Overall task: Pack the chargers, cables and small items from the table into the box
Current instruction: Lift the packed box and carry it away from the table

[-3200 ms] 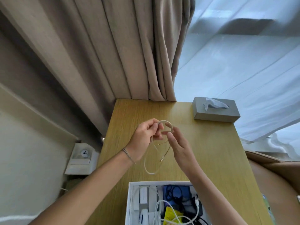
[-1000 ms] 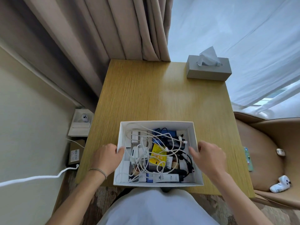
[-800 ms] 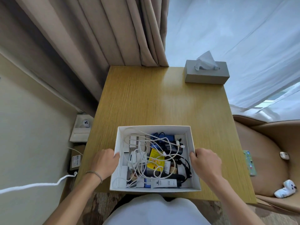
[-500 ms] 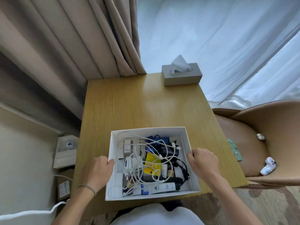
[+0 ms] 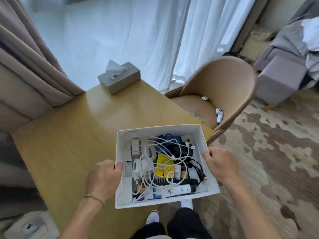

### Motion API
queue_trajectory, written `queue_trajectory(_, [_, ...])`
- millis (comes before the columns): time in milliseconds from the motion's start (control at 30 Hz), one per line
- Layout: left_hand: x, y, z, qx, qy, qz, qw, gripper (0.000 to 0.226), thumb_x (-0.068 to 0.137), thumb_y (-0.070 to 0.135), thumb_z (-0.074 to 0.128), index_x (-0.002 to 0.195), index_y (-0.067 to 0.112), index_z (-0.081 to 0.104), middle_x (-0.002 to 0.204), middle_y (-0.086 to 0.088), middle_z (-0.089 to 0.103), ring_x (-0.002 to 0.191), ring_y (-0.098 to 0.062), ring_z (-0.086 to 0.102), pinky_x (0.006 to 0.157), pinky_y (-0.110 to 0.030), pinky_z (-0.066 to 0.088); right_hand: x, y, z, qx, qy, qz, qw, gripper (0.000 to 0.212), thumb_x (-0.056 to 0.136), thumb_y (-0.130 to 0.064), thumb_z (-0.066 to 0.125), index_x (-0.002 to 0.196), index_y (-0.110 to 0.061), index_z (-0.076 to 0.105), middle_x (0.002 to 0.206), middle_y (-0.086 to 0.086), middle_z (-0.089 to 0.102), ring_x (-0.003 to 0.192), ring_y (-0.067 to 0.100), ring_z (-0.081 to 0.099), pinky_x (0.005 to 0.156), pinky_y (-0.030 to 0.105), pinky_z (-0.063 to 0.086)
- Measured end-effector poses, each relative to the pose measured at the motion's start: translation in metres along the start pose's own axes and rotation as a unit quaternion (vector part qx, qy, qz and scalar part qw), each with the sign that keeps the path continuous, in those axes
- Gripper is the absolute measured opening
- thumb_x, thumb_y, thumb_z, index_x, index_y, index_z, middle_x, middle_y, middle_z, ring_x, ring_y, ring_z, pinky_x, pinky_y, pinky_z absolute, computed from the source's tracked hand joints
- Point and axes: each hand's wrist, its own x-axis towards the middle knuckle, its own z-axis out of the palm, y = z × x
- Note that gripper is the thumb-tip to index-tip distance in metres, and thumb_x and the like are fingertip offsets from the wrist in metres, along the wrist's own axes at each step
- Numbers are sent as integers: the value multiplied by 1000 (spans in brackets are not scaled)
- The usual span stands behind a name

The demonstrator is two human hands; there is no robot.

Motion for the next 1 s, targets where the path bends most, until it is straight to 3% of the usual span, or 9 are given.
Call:
queue_trajectory(300, [-37, 90, 32, 38, -65, 176, 981, 57, 90, 31, 56, 45, 15, 26, 39, 3, 24, 40, -18, 26, 45, -29, 16, -129, 105, -39, 36, 61, 181, 981, 48, 94, -26, 57, 51, -18, 39, 46, -4, 34, 41, 15, 29, 46, 26, 29])
queue_trajectory(467, [-89, 148, 75, 13, -129, 262, 956, 51, 93, 30, 55, 51, 18, 28, 45, 3, 27, 44, -18, 25, 48, -28, 19, -221, 175, -54, 49, 88, 276, 956, 49, 95, -24, 58, 53, -19, 32, 47, -5, 27, 42, 14, 22, 47, 27, 21])
queue_trajectory(633, [-159, 212, 126, 38, -176, 376, 909, 56, 92, 29, 56, 45, 18, 30, 43, 2, 30, 43, -21, 32, 49, -31, 26, -330, 245, -65, 57, 122, 370, 919, 50, 95, -25, 57, 52, -18, 32, 46, -5, 28, 41, 14, 24, 46, 27, 22])
queue_trajectory(800, [-261, 275, 170, 127, -128, 484, 857, 55, 88, 40, 55, 45, 11, 39, 41, 0, 43, 42, -20, 45, 44, -26, 30, -449, 307, -75, 66, 154, 456, 874, 53, 95, -25, 58, 51, -18, 30, 44, -6, 27, 41, 15, 24, 46, 26, 23])
queue_trajectory(1000, [-399, 339, 222, 153, -184, 571, 786, 51, 90, 36, 54, 47, 10, 45, 47, -3, 52, 46, -23, 52, 48, -29, 38, -585, 357, -75, 80, 200, 584, 783, 52, 94, -24, 58, 51, -17, 31, 44, -5, 28, 41, 16, 24, 48, 27, 21])
